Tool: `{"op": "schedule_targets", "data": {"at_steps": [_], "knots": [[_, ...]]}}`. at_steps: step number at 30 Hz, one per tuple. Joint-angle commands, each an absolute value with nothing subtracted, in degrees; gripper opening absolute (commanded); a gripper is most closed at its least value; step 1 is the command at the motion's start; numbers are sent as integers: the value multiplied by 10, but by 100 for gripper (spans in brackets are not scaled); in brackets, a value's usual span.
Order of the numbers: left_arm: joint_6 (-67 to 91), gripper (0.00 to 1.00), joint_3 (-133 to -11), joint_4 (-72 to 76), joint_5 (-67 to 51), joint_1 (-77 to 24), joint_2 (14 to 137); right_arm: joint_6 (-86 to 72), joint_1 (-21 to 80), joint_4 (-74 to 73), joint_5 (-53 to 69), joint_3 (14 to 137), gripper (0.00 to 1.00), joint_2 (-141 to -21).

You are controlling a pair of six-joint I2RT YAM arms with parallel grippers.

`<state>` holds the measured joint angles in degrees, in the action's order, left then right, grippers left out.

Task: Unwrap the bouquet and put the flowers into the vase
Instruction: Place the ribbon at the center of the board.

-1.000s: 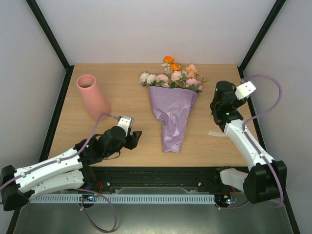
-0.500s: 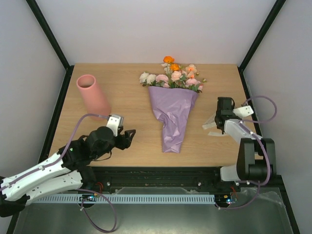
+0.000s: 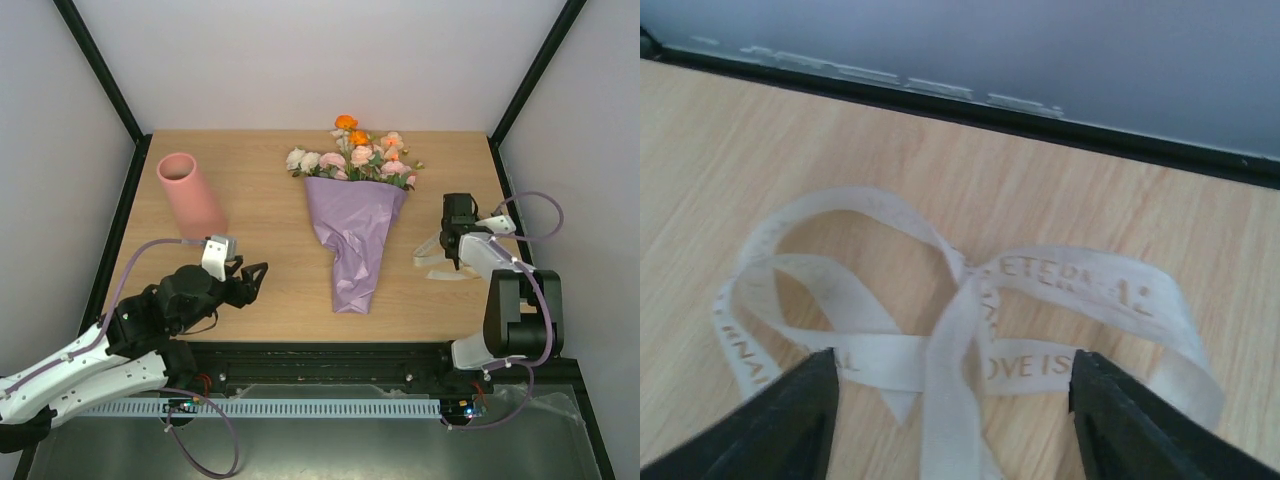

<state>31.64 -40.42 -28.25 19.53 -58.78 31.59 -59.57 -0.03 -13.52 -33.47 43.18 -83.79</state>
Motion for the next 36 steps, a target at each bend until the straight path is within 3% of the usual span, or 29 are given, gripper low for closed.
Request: {"op": "schedule_targets", "data": {"at_steps": [1,5,11,16,19,24,26,36], "knots": [[311,100,-395,-280,200,-586,316,-584,0,-184,-301,462,67,-822],[312,100,-394,-280,200,-586,316,-517,9,-140,-222,447,76,-787],[312,99,-393,-279,203,-586,319,-396,42,4,84,378,73,-722],[311,100,-393,-279,205,-586,322,-434,82,100,215,335,69,-713],[313,100,-393,-280,207,-586,323,-439,99,125,249,323,65,-722],[315,99,-392,-281,215,-586,327,-449,119,183,297,291,45,-732],[315,100,-393,-283,217,-586,330,-441,123,180,292,287,42,-737],[318,100,-394,-286,226,-586,341,-423,124,177,282,271,39,-751]]}}
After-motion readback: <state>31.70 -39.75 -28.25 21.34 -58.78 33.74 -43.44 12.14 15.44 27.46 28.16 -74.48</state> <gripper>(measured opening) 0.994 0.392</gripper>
